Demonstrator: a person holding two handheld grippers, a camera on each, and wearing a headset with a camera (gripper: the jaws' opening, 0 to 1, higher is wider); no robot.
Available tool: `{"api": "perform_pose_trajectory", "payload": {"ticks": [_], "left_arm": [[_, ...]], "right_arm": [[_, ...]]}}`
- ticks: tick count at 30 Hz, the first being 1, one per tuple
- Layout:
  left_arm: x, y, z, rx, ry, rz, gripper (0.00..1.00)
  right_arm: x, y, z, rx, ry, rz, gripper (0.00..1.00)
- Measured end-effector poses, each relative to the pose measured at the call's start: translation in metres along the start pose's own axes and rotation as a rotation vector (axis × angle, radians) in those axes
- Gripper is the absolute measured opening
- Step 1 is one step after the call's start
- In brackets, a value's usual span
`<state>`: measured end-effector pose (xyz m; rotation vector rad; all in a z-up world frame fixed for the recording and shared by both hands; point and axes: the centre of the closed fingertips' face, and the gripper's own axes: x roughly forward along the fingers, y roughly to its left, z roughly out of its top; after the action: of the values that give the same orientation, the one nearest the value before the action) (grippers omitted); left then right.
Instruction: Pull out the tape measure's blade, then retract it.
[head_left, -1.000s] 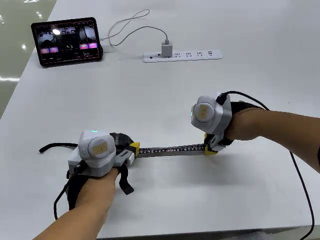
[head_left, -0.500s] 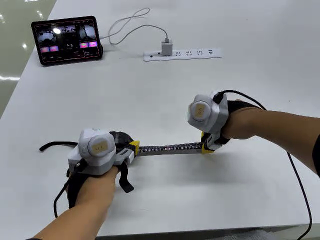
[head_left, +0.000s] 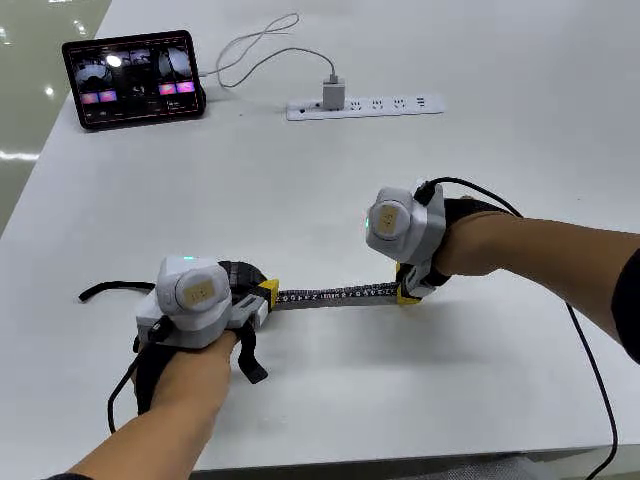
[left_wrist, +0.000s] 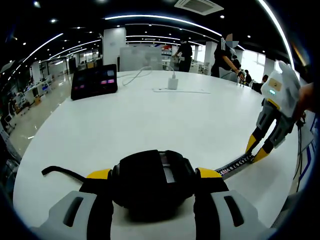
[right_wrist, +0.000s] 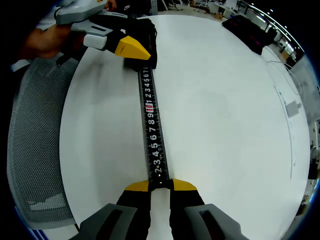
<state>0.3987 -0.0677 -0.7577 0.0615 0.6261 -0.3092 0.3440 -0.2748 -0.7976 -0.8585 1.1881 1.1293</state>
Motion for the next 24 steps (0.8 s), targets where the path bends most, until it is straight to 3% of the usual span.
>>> {"api": "perform_pose_trajectory", "payload": {"ticks": [24], "left_arm": [[-0.0008,-0.0002,-0.0002,0.003,-0.003,-0.001,0.61]], "right_arm": [[0.0008,0.0018,0.0093,0.005,-0.001,-0.007,0.09]]}}
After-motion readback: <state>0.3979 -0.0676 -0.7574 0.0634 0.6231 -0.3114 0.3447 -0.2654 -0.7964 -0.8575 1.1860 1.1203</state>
